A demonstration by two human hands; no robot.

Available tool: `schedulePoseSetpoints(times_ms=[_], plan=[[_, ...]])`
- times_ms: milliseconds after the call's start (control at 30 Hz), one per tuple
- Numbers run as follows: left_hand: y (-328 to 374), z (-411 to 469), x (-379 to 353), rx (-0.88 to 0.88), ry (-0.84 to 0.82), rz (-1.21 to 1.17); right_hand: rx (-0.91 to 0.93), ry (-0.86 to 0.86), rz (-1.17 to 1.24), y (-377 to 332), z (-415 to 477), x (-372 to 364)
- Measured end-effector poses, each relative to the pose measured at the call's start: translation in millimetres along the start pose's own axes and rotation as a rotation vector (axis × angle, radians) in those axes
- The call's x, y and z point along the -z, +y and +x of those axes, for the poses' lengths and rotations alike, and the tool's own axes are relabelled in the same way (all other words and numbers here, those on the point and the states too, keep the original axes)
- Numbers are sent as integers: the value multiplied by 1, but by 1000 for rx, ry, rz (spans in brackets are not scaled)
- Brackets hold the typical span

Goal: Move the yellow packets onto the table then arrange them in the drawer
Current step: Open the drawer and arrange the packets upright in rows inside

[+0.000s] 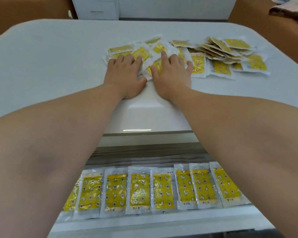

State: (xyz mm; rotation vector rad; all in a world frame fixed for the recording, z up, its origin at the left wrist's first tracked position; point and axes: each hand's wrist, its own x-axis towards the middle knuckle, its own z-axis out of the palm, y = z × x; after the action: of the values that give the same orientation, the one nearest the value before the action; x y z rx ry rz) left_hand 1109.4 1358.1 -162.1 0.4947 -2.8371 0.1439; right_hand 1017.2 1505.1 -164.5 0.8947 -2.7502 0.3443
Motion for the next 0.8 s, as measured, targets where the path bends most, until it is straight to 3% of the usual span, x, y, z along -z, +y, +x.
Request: schedulePoseSetpoints(times_ms=[233,467,600,800], plan=[[19,-45,19,167,-72,109,-64,-44,-108,-3,-16,10],[33,-116,41,191,-214,-4,-135,-148,80,8,-82,29],[45,-156,76,146,-284,37,-92,-88,184,11,-127,38],[31,-179,83,133,-133,-65,-153,-135,494,18,-139,57]])
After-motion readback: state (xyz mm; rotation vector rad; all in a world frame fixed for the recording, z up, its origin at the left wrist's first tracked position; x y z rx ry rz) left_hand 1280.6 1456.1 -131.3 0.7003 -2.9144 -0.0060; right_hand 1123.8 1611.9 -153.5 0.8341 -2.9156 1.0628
